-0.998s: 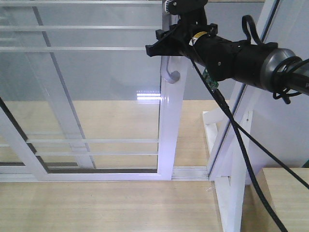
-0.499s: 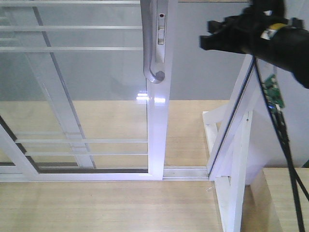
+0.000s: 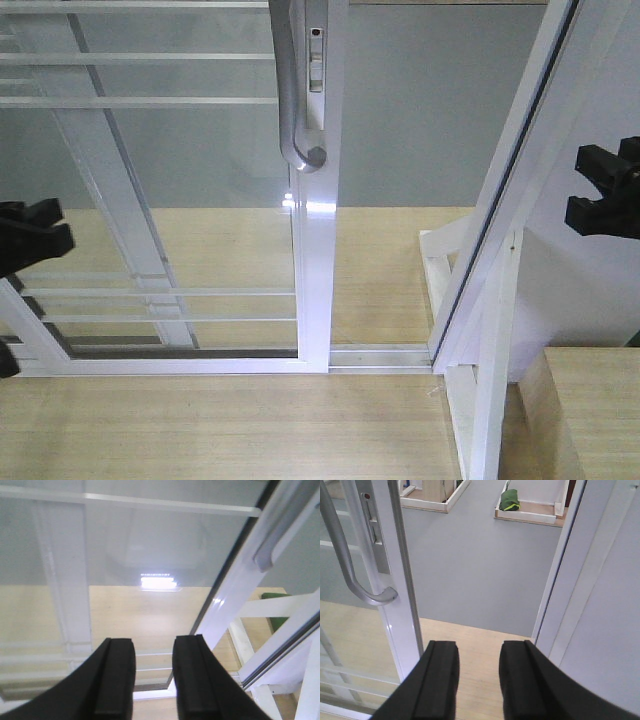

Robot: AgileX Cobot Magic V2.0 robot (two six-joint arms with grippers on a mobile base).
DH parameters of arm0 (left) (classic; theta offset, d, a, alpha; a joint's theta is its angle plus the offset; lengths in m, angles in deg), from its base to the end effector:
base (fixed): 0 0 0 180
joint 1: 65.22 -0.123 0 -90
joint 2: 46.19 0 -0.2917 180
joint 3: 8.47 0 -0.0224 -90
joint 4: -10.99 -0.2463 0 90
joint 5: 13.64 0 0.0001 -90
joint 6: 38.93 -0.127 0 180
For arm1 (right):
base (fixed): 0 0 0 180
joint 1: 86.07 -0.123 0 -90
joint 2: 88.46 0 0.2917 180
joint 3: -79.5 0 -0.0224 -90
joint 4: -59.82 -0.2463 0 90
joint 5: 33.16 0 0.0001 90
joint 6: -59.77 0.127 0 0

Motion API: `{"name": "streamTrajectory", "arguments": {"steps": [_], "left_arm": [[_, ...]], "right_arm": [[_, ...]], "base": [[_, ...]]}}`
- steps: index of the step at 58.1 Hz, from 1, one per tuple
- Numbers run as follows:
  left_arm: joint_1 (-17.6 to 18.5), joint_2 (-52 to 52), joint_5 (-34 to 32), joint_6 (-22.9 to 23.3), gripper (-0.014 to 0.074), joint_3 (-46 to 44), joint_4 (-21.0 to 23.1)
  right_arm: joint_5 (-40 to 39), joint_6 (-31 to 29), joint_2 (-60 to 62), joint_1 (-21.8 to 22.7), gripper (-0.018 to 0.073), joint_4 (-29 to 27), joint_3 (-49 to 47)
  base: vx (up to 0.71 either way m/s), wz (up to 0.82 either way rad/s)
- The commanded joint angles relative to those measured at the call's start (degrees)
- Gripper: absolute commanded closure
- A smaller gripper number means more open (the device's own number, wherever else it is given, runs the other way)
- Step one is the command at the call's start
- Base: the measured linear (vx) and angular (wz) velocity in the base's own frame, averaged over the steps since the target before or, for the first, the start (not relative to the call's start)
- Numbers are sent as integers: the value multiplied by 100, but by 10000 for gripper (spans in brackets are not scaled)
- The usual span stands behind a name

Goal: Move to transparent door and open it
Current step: 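Open the right gripper and pull it back from the handle, then reach the left gripper to the silver handle and grip it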

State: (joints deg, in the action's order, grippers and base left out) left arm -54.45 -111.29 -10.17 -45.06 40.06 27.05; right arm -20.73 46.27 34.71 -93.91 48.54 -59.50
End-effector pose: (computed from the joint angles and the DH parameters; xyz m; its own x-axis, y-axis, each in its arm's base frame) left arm 0.2206 -0.0442 0.2517 -0.4735 -0.0850 -0.8767 0.1219 0.9794 -0.1607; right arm 0.2040 0.0335 0.3123 -0.3314 -0.0892 -0.9393 -0.1900 0.9814 -0.0262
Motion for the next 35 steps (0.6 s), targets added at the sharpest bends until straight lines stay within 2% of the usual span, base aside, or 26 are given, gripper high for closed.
{"name": "streamTrajectory", "arguments": {"steps": [1, 8, 13, 22, 29, 35], "left_arm": [[603, -439, -1361, -461, 253, -203, 180], [1263, -1303, -2790, -444, 248, -443, -186], [1549, -1895, -3317, -171, 227, -835, -348], [1788, -2921, -3450, -46, 155, -1862, -364], [1786, -3686, -3423, -19, 118, -2810, -514], [1786, -4180, -3272, 209, 116, -3541, -514]], "right_arm": [[-481, 110, 70, 44, 264, -162, -157], [-594, 119, 64, 44, 264, -198, -157], [-582, 119, 64, 44, 264, -198, -157], [-582, 119, 64, 44, 264, -198, -157], [-584, 130, 64, 44, 264, -198, -157], [-584, 130, 64, 44, 264, -198, -157]], "base": [[0, 0], [0, 0], [0, 0], [0, 0], [0, 0], [0, 0]]}}
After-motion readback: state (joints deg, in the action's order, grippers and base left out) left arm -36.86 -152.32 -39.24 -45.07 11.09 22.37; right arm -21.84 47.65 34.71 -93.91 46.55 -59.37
